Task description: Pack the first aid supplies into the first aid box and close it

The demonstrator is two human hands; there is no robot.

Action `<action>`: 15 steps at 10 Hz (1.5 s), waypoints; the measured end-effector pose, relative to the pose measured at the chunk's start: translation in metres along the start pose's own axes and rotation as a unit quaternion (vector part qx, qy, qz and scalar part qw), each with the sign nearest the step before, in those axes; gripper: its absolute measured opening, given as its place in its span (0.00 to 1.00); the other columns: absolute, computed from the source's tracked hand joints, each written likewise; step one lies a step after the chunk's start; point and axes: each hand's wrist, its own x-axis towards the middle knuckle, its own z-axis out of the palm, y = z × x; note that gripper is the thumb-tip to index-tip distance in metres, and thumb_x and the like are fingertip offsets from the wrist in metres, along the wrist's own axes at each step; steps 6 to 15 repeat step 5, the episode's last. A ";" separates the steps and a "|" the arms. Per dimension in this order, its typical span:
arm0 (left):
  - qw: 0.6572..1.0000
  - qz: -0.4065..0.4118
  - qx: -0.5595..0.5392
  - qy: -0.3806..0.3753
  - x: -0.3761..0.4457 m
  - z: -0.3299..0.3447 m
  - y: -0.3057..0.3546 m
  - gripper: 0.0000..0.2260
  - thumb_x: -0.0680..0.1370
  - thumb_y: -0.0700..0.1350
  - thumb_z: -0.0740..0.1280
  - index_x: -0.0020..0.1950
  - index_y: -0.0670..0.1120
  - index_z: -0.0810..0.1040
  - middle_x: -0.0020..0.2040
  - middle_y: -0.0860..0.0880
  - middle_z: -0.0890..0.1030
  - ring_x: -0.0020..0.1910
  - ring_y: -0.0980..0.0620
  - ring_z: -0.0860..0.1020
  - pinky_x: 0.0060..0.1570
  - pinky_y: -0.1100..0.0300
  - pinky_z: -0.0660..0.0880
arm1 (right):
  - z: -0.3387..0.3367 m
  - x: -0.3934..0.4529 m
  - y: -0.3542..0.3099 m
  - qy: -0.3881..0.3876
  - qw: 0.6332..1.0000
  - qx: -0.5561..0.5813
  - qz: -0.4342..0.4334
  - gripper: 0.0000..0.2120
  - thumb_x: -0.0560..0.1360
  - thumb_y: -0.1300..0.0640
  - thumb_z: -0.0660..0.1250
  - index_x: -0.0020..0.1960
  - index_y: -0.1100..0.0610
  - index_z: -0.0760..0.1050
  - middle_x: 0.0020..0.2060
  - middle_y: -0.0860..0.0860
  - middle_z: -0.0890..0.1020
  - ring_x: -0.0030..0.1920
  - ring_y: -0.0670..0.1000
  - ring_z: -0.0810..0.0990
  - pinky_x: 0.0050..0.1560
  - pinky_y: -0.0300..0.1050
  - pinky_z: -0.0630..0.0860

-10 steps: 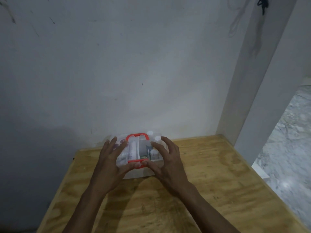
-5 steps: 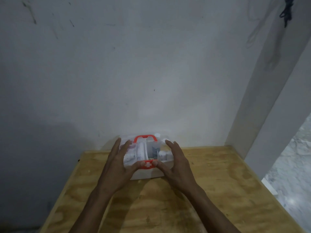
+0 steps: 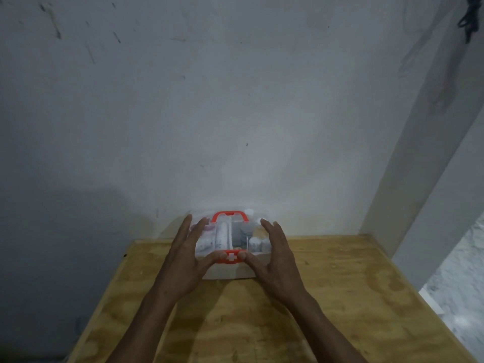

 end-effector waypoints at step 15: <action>0.997 -0.011 0.040 0.072 -0.036 -0.003 0.024 0.48 0.61 0.79 0.56 0.76 0.59 0.55 0.79 0.52 0.54 0.76 0.49 0.57 0.69 0.48 0.63 | -0.033 -0.037 -0.016 -0.007 0.999 -0.022 -0.022 0.43 0.69 0.27 0.64 0.76 0.33 0.44 0.79 0.40 0.50 0.78 0.46 0.51 0.73 0.54 0.59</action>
